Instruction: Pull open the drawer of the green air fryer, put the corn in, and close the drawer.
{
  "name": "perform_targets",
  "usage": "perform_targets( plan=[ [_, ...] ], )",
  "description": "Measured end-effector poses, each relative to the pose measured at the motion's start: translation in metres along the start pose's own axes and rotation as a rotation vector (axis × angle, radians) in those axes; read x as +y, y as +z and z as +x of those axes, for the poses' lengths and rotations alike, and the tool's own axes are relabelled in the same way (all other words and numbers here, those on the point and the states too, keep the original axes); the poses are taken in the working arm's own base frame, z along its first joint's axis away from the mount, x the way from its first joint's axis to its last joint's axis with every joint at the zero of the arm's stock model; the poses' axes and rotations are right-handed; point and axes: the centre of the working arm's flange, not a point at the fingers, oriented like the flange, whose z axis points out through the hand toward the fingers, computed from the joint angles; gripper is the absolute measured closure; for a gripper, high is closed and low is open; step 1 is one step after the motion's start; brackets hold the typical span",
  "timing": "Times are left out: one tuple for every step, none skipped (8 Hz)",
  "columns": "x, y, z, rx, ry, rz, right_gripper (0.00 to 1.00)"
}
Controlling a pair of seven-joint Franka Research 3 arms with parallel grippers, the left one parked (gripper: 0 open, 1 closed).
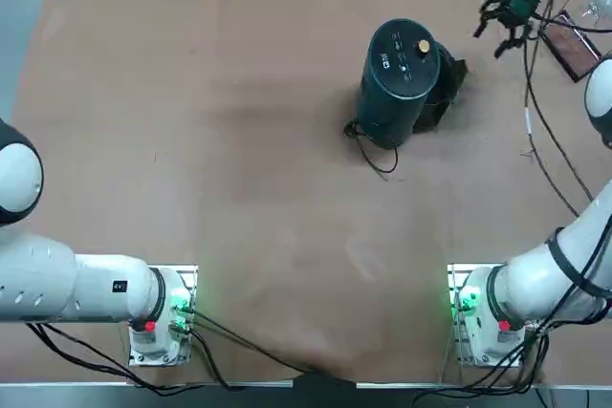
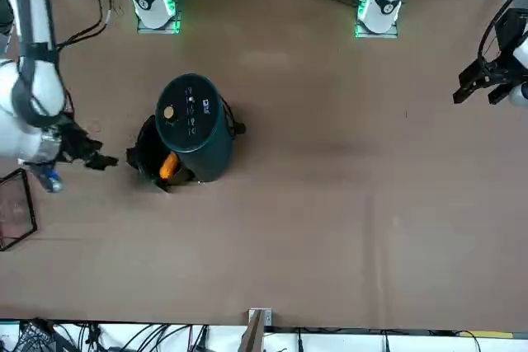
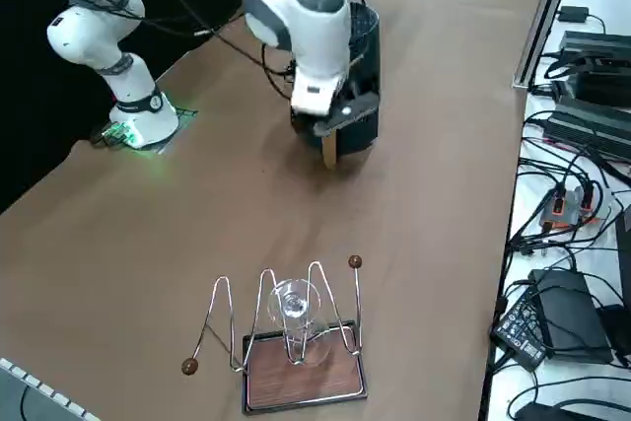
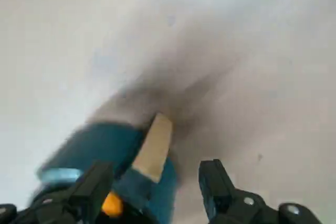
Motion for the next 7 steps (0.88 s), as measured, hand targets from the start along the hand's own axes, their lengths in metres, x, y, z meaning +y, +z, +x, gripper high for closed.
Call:
perform_targets(
  plan=[
    [-0.001,0.011,0.006,0.011,0.164,0.002,0.00],
    [-0.004,0.024,0.011,0.020,0.326,0.010,0.00],
    [-0.006,0.036,0.016,0.019,0.471,0.025,0.00],
    [-0.008,0.047,0.019,0.008,0.575,0.037,0.00],
    [-0.009,0.054,0.020,-0.003,0.634,0.039,0.00],
    [-0.010,0.059,0.020,-0.009,0.664,0.035,0.00],
    [-0.011,0.063,0.018,-0.018,0.680,0.032,0.00]
  ],
)
